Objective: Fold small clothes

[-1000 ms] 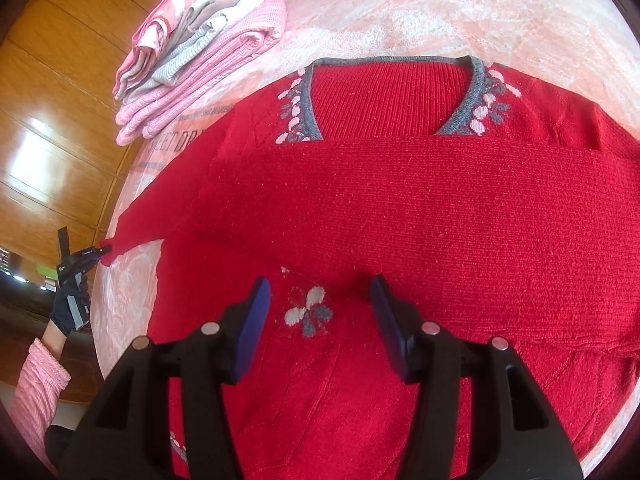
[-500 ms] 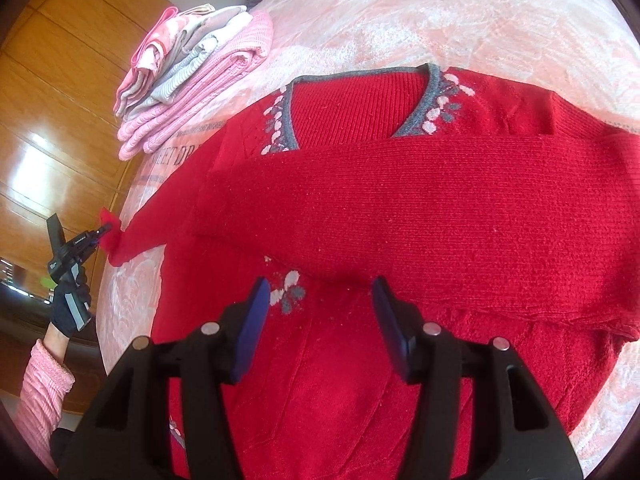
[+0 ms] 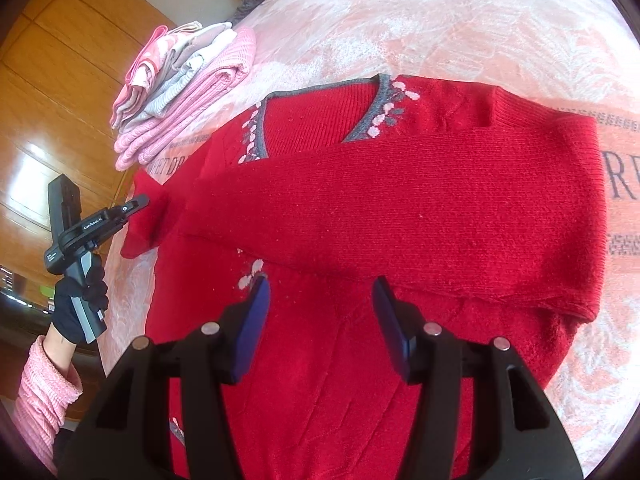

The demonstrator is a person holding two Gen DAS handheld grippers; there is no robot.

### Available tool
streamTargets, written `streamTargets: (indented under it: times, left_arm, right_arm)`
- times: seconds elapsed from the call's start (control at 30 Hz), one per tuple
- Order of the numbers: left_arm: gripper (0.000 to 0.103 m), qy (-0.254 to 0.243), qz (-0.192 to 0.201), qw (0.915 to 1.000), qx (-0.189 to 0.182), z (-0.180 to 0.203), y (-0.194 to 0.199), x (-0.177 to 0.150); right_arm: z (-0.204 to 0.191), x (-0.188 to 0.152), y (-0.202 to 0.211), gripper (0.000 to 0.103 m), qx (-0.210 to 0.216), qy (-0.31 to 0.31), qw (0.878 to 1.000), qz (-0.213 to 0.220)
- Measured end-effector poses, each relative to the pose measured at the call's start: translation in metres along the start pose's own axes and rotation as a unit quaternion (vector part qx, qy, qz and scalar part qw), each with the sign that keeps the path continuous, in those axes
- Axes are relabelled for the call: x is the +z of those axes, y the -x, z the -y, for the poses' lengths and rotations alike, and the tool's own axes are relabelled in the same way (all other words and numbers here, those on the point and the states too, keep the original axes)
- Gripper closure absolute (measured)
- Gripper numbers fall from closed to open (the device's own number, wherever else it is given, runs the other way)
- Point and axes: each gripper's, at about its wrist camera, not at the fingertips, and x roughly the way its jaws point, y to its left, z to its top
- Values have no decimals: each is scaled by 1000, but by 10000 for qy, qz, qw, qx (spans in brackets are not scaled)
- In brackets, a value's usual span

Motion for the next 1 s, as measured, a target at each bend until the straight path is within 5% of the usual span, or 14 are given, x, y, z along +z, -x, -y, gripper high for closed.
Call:
streamTargets:
  times: [0.33, 0.6, 0.73, 0.83, 1.0]
  left_arm:
    - [94, -548, -364, 9944, -823, 126, -54, -24]
    - [80, -356, -1017, 9892, -993, 151, -100, -51]
    - [75, -448, -948, 9893, -1014, 152, -89, -48]
    - [59, -740, -618, 9925, -748, 142, -59, -34]
    - [49, -1000, -346, 9915, 762, 82, -26, -18]
  right_arm:
    - [45, -12, 27, 49, -224, -287, 9992, 135]
    - [73, -20, 23, 50, -274, -567, 9980, 67]
    - [64, -15, 26, 49, -223, -529, 9982, 147]
    - [49, -8, 24, 49, -126, -404, 9990, 169]
    - [13, 5, 4, 49, 137, -199, 9997, -7]
